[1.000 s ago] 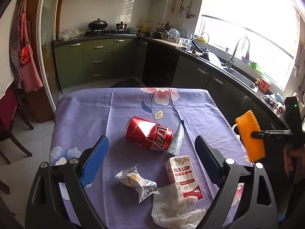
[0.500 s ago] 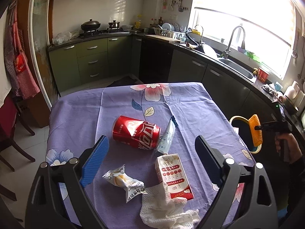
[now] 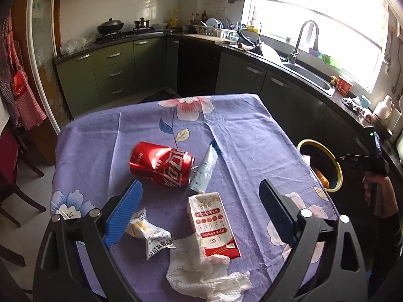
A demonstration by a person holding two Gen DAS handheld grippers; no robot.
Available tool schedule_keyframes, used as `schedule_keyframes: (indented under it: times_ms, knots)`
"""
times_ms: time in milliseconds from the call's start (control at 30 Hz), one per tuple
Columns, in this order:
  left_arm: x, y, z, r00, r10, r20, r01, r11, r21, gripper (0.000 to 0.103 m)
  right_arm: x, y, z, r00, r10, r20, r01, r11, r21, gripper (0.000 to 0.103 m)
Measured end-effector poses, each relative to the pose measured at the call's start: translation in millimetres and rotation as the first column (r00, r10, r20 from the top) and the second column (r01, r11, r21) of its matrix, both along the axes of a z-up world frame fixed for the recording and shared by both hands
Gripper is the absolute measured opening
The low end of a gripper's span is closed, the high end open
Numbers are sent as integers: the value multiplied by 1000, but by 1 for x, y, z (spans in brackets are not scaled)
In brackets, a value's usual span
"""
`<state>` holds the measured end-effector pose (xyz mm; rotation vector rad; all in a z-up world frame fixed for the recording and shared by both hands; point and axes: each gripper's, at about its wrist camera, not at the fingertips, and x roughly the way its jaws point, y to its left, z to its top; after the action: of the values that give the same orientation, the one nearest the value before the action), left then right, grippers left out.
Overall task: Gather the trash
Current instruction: 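Carry the foam net over the bin and open the right tool, then grasp the white milk carton with the left tool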
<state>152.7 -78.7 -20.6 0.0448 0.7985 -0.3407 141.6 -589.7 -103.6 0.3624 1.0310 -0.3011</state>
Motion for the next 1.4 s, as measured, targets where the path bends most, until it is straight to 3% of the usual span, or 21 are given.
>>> schedule_keyframes:
  times_ms: [200, 467, 867, 1033, 1300, 1400]
  knots:
    - [6, -26, -26, 995, -4, -102, 9, 999, 47, 89, -26, 31, 4, 996, 70, 48, -71, 997, 17, 58]
    - [37, -53, -75, 960, 43, -277, -14, 995, 104, 89, -45, 52, -2, 986, 145, 87, -148, 988, 35, 58]
    - [58, -51, -100, 927, 133, -351, -81, 984, 159, 88, -41, 45, -16, 983, 161, 90, -168, 983, 80, 58]
    - [65, -49, -108, 912, 143, -384, -84, 983, 166, 81, -35, 47, -21, 981, 174, 91, -182, 979, 91, 58]
    - [69, -52, -123, 894, 132, -429, -61, 983, 176, 53, -32, 53, -22, 976, 195, 100, -205, 972, 113, 58]
    - [68, -53, -122, 895, 114, -431, -51, 987, 156, 52, -33, 53, -21, 975, 196, 105, -207, 971, 116, 58]
